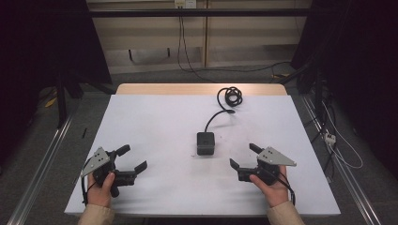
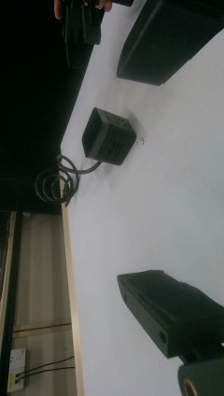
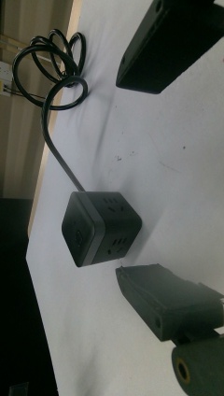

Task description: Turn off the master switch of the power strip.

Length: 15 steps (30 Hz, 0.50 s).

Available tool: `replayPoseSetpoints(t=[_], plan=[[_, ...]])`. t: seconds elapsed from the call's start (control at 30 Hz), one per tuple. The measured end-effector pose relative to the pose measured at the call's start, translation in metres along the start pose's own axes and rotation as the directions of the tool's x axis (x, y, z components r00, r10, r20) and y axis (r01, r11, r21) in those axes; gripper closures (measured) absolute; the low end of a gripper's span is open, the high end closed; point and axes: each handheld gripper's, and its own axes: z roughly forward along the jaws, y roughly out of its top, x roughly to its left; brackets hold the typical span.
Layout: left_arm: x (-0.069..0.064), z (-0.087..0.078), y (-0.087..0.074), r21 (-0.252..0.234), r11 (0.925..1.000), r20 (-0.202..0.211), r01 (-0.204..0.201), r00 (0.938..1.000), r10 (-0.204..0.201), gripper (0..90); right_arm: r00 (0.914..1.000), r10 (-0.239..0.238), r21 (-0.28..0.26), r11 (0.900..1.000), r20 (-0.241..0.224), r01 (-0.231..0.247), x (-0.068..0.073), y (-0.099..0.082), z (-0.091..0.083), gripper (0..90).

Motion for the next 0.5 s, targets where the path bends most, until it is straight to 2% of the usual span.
replayPoseSetpoints(t=[0.5], plan=[[0.000, -0.001, 0.000, 0.000, 1.0000, -0.004, 0.000, 1.0000, 0.000, 3.0, 0.9999, -0.001, 0.011, 0.9999, -0.015, 0.001, 0.003, 0.008, 0.013, 10.3]])
